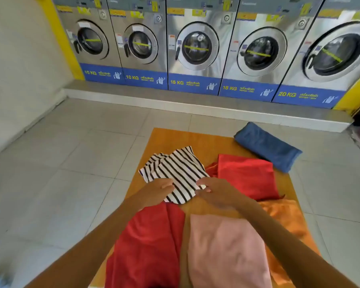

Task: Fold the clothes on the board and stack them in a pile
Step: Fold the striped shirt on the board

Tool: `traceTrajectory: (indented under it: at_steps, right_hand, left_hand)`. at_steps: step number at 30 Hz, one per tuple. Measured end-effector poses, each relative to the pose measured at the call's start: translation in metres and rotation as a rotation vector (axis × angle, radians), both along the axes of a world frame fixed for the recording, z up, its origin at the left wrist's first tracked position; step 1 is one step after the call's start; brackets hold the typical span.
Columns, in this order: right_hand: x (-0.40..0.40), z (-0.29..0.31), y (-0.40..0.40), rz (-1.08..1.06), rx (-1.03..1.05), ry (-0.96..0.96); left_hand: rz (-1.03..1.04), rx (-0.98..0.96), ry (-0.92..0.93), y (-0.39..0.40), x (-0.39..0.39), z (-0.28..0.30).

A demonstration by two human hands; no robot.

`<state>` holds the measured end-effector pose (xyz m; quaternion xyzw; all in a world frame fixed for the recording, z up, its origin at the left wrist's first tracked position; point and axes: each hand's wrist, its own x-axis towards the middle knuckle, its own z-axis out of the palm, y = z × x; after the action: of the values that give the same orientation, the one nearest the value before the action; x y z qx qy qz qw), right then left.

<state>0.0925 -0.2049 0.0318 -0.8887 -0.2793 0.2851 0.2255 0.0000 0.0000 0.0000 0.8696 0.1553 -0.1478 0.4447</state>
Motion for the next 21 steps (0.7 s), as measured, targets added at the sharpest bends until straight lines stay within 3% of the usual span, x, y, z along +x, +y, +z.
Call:
traceTrajectory:
  at_steps: [4,7,13,21]
  right_hand:
    - [-0.014,-0.029,-0.001,0.008,-0.124,0.088]
    - [-0.023,-0.05,-0.012,-0.1,-0.096,0.123]
    - [-0.037,-0.065,-0.031,-0.174,-0.034,0.166]
    - [-0.004,-0.076,-0.028,-0.291,-0.009,0.205]
  left_hand:
    - [0.172,-0.297,0.102,0.002,-0.03,-0.036]
    - [0.351,-0.442,0.168,-0.004,-0.044,-0.063]
    - [0.586,-0.456,0.037,-0.011,-0.071,-0.112]
    - [0.606,-0.364,0.04,-0.014,-0.069,-0.123]
